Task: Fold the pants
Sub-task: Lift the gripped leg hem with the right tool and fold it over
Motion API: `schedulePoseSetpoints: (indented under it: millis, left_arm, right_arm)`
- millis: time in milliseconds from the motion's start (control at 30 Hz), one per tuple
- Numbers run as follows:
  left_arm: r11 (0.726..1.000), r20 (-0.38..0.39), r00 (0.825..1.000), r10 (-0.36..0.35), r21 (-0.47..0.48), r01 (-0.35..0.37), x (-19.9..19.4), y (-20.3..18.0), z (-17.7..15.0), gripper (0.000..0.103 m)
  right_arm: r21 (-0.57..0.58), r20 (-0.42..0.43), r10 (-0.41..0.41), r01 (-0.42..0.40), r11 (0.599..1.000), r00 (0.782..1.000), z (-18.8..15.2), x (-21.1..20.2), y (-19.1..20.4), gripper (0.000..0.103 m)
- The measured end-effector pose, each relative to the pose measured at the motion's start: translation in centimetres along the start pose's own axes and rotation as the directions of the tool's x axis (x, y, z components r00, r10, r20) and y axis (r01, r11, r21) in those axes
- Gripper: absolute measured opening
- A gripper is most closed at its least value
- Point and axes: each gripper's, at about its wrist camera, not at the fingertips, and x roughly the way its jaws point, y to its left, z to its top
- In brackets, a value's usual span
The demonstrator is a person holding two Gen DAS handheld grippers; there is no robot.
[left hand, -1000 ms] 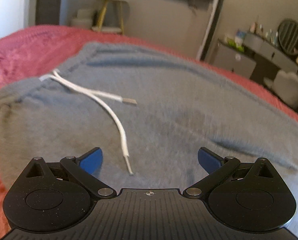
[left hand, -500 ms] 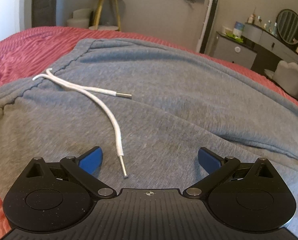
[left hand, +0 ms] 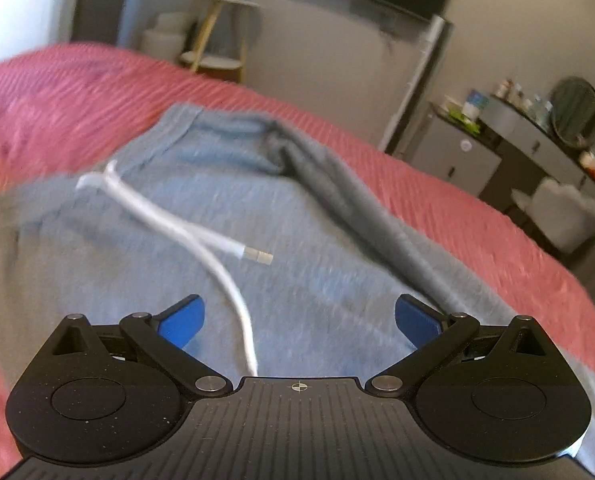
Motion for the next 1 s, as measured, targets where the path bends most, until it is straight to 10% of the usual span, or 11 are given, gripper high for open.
schedulePoseSetpoints:
  millis: [200, 500, 700, 800, 867, 1000]
  left_arm:
    - [0.999, -0.151, 0.988, -0.03, -0.026, 0.026, 7.4, -0.1, 7.3, 0.103]
    - [0.978, -0.283, 0.959, -0.012, -0.204, -0.048, 18.7, 1.7, 14.4, 0.101]
    - [0.972, -0.361, 0.932, 0.012, -0.215, -0.096, 23.2, 2.1, 14.8, 0.073]
    - [0.976, -0.352, 0.936, 0.019, -0.198, -0.094, 22.9, 2.0, 14.9, 0.026]
    - [0.963, -0.343, 0.938, -0.049, -0.265, -0.046, 22.0, 3.1, 14.7, 0.015]
    - [0.952, -0.28, 0.954, -0.108, -0.307, 0.018, 18.5, 4.9, 14.9, 0.013]
  right_arm:
    - [-0.158, 0.045, -0.062, 0.068, 0.985, 0.997, -1.1, 0.2, 1.8, 0.005]
    - [-0.076, 0.085, 0.059, -0.052, 0.996, 0.995, -1.7, -0.3, -0.7, 0.005]
    - [-0.021, 0.096, 0.094, -0.093, 0.995, 0.991, -1.3, 0.2, -1.3, 0.007]
    - [0.011, 0.086, 0.103, -0.104, 0.994, 0.991, -1.0, 0.3, -1.5, 0.009]
    - [0.05, 0.07, 0.119, -0.123, 0.991, 0.99, -0.6, 0.4, -1.9, 0.011]
    - [0.174, 0.042, 0.201, -0.206, 0.963, 0.979, 0.5, -0.4, -2.7, 0.062]
